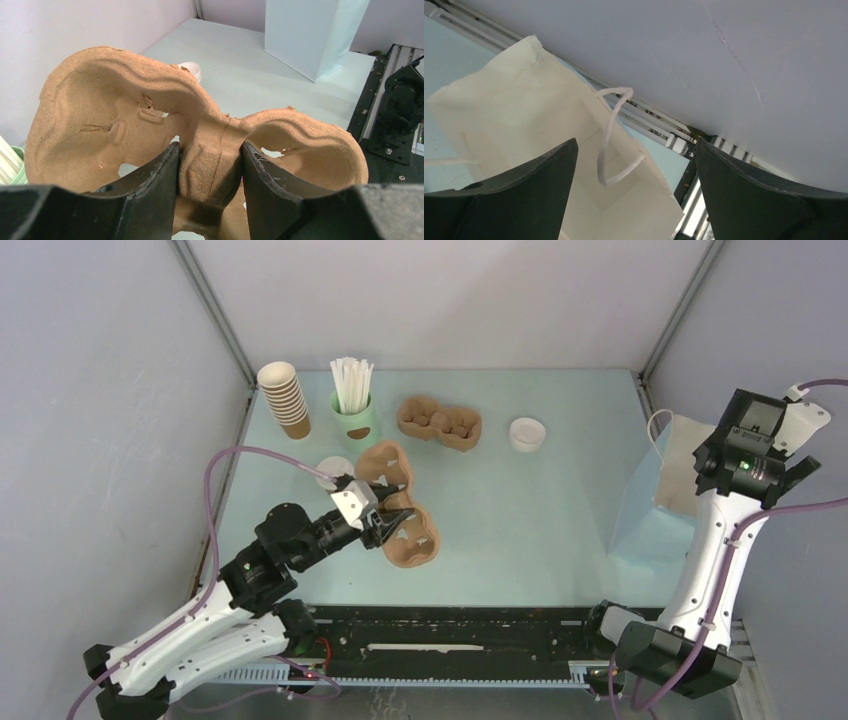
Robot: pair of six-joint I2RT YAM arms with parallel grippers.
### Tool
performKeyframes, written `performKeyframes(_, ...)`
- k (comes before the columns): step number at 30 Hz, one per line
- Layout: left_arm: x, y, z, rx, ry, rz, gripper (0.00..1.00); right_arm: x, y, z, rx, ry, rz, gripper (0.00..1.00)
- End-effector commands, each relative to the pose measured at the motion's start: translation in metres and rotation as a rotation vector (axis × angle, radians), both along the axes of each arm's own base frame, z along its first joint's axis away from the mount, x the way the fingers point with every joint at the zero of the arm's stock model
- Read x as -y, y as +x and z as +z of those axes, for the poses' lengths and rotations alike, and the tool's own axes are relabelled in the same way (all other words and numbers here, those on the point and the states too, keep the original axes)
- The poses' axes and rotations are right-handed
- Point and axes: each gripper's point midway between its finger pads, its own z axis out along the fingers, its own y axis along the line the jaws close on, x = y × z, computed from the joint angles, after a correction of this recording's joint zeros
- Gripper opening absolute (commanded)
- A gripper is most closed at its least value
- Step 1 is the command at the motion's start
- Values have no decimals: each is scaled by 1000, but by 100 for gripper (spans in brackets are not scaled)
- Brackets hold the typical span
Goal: Pack the takeout coffee
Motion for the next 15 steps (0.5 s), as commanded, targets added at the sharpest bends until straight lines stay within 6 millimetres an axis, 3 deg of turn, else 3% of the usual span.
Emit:
performKeyframes(1,3,-2,9,3,-51,-19,51,0,18,11,118,5,46,94)
performKeyframes(8,3,-1,8,5,-48,-13,51,-15,43,21,132,-18,157,99)
performKeyframes(11,6,-2,7,-3,-47,-24,51,-4,33,22,89,-45,48,99)
performKeyframes(15,9,-3,7,-16,-46,-41,51,5,18,16,83,-70,-40,88)
